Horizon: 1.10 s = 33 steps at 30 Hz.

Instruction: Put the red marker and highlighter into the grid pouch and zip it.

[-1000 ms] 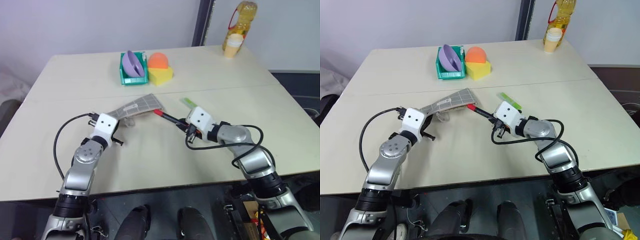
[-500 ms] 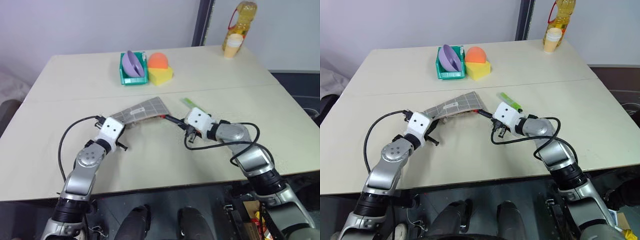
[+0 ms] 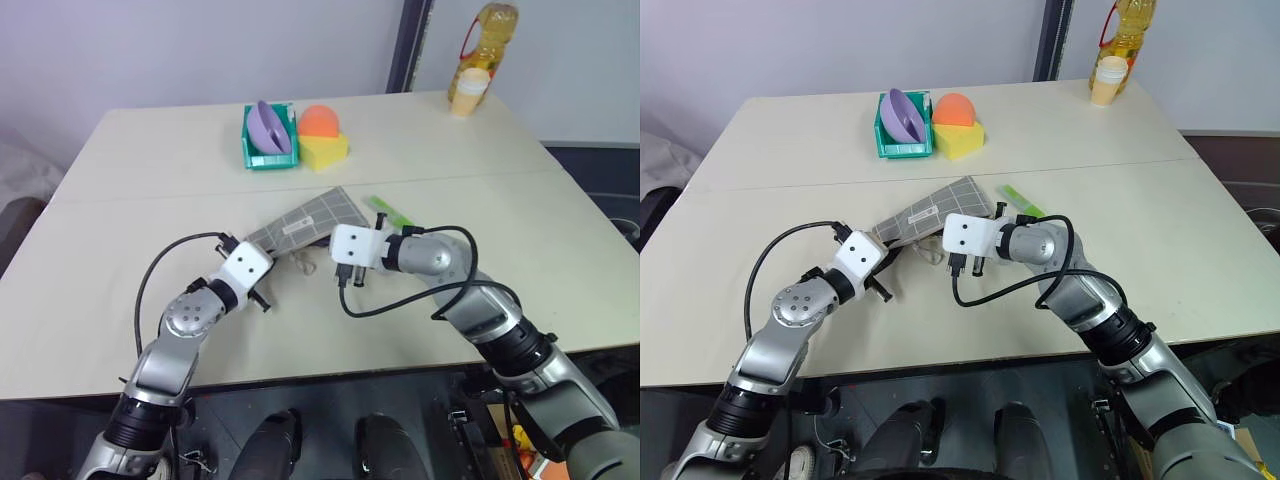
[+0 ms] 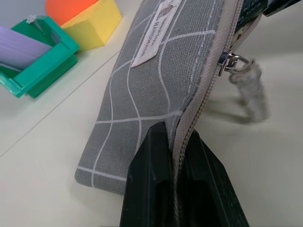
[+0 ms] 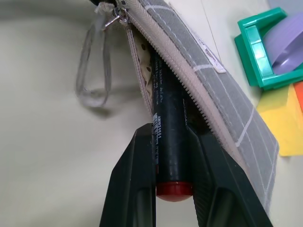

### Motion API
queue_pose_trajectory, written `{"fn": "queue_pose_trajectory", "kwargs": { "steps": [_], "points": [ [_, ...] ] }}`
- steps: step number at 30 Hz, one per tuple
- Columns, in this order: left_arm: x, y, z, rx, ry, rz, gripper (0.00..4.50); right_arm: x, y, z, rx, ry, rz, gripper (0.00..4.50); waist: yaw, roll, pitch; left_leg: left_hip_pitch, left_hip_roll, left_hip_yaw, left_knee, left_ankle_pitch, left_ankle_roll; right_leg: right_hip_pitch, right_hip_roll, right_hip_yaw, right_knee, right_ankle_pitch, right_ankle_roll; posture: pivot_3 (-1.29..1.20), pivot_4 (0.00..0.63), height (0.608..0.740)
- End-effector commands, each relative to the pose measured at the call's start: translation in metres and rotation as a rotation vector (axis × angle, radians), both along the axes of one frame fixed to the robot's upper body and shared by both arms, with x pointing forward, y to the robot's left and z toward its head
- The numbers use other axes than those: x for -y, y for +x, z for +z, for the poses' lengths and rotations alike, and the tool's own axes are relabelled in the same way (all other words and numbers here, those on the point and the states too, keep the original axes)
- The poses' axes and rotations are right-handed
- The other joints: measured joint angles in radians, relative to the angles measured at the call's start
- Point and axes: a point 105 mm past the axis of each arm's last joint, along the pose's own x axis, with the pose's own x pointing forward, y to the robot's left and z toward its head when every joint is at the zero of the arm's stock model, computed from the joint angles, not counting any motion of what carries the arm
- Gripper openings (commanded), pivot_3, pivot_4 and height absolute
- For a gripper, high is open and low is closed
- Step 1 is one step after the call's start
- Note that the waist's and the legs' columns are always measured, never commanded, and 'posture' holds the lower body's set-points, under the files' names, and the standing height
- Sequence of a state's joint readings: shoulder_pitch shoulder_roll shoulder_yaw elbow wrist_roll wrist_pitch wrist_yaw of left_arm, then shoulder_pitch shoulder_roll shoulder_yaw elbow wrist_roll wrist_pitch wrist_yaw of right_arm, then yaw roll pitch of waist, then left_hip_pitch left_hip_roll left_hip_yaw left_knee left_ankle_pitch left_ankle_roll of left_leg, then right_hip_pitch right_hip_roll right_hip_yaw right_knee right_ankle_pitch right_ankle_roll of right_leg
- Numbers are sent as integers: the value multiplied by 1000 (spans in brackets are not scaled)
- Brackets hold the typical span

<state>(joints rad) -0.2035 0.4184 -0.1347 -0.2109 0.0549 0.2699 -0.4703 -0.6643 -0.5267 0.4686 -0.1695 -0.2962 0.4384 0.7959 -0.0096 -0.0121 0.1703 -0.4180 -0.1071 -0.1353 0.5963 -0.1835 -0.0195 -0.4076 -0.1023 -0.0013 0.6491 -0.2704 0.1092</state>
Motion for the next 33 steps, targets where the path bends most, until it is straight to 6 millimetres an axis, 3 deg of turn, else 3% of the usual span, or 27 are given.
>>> {"fn": "queue_pose_trajectory", "kwargs": {
  "steps": [1, 5, 9, 14, 16, 20, 23, 28, 32, 33],
  "points": [
    [6, -3, 15, 59, -16, -17, 0, -7, -3, 18, 58, 21, 37, 2329, -1, 0, 0, 0, 0, 0, 0, 0, 0, 0, 0, 0, 0, 0, 0, 0, 150, 740],
    [-5, 2, 14, 52, -15, 50, 0, 1, -8, 26, 14, 119, 33, 4390, -1, 0, 0, 0, 0, 0, 0, 0, 0, 0, 0, 0, 0, 0, 0, 0, 150, 740],
    [-16, 8, 13, 43, -13, 115, 0, 16, -27, 28, -119, 242, 66, 4390, 0, 0, 0, 0, 0, 0, 0, 0, 0, 0, 0, 0, 0, 0, 0, 0, 150, 740],
    [-25, 12, 10, 25, 8, 165, 0, 43, -26, 24, -206, 327, -26, 4390, -2, 0, 0, 0, 0, 0, 0, 0, 0, 1, 0, 0, 0, 0, 0, 0, 150, 740],
    [-29, 14, 8, 17, 24, 181, 0, 56, -16, 24, -225, 405, -111, 4390, -4, 0, 0, 0, 1, 0, 0, 0, 0, 0, 0, 0, 0, 0, 0, 0, 150, 740],
    [-42, 20, 9, 11, 22, 250, 0, 102, 30, 14, -209, 570, -450, 4390, -1, 0, 0, 1, 1, 0, 1, 0, 0, 1, 1, 0, 1, 0, 0, 0, 150, 740],
    [-45, 24, 8, 11, 29, 282, 0, 118, 52, 1, -217, 636, -581, 4390, -3, 0, 0, 1, 1, 0, 1, 0, 0, 1, 1, 0, 1, 0, 0, 0, 150, 740],
    [-50, 28, 8, 15, 17, 350, 0, 126, 80, -15, -263, 728, -689, 4390, -6, 0, 0, 1, 1, 1, 0, 1, 0, 0, 1, 1, 1, 0, 0, 0, 150, 740],
    [-51, 29, 10, 14, -10, 379, 0, 124, 90, -26, -314, 759, -696, 4390, -6, 0, 0, 1, 1, 1, 0, 1, -1, 0, 1, 1, 1, 1, 0, 0, 150, 740],
    [-51, 29, 10, 13, -10, 380, 0, 124, 91, -27, -327, 772, -693, 4155, -6, 0, 0, 1, 1, 1, 0, 1, -1, 0, 1, 1, 1, 1, 0, 0, 150, 740]
  ]
}}
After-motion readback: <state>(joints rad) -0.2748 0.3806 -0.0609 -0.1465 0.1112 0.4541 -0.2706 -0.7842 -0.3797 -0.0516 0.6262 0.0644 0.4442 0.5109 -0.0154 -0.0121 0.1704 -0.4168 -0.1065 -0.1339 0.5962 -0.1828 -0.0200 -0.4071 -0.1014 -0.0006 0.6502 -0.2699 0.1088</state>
